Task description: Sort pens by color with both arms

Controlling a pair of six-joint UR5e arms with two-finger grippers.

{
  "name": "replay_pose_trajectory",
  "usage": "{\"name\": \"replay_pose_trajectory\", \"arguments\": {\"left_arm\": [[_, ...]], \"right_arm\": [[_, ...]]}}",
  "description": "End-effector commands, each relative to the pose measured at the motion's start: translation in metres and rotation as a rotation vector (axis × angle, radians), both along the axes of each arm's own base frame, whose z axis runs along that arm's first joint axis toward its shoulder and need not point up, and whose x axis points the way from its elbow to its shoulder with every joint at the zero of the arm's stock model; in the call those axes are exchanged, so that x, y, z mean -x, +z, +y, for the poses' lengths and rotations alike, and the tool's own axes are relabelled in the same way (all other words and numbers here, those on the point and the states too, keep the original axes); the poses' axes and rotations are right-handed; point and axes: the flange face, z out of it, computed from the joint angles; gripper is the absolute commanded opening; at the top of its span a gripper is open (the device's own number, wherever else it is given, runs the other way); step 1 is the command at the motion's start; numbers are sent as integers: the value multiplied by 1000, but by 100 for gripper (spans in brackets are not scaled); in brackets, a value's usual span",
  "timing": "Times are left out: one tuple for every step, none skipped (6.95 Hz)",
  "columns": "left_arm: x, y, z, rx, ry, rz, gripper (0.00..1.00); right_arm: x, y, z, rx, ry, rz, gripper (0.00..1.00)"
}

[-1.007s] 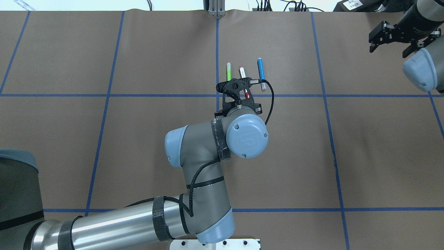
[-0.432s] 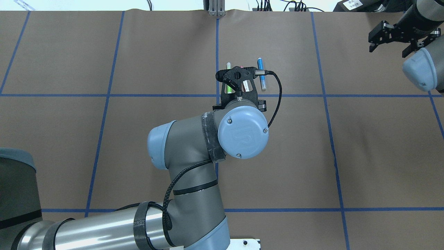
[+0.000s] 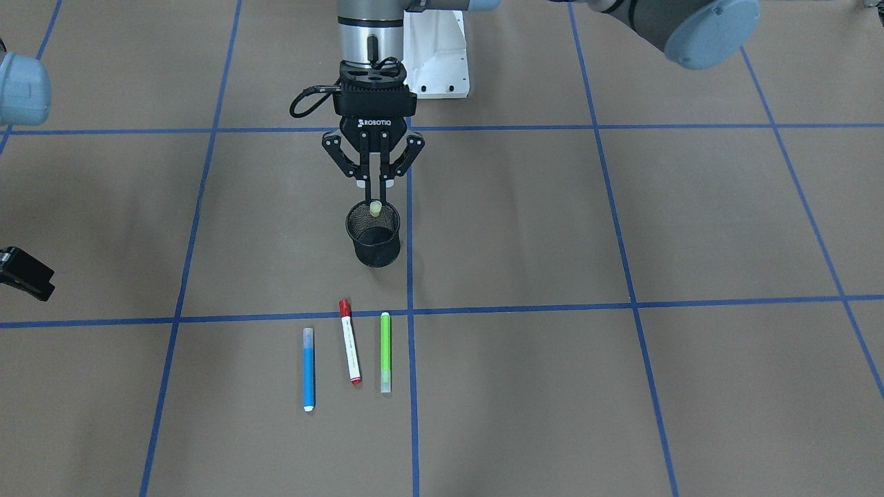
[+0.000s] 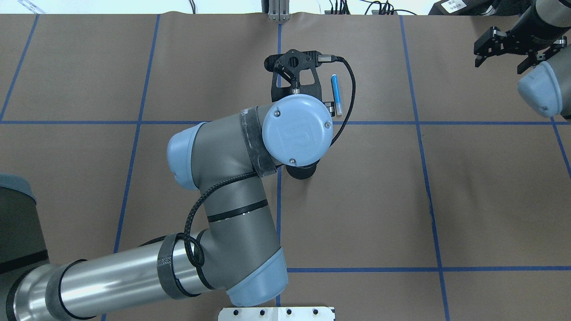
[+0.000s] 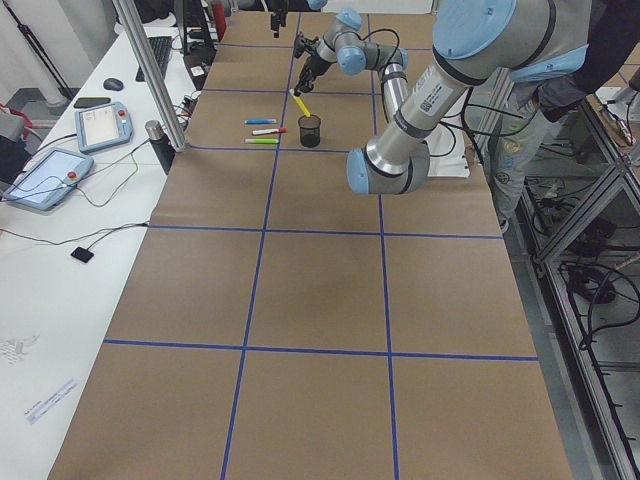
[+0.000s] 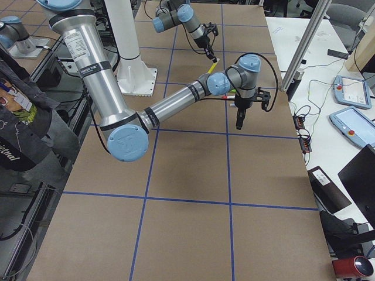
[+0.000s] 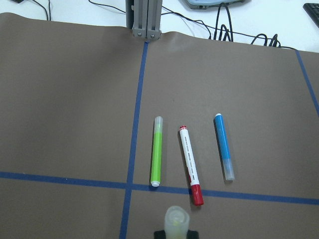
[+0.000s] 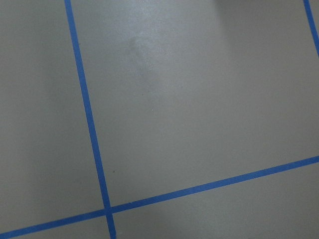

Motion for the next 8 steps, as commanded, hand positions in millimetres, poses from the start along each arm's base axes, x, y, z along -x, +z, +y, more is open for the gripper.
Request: {"name": "replay_pose_trajectory", "arguments": {"left_arm": [[31,9,-49,32,12,-24,0],[28,20,-70,74,53,-50,0],[25,33,-88,98,55,-77,0],[23,35,-89,103,62,-82,0],[23,34,-89,103,63,-81,0],[29,35,-95,102,65,-84,0],[51,41,-112,111,158,-97,69],[68,57,-125,126,176,-106,99]], "right_arm": [[0,0,0,0,-1,0,99],[0,0,0,-1,0,1,99],[0,0,0,0,-1,0,99],[0,0,0,0,-1,0,99],[0,0,0,0,-1,0,99],[0,0,0,0,-1,0,99],[0,1,0,-4,-7,1,99],[-3,2,-1,-16,-23,6,100]]}}
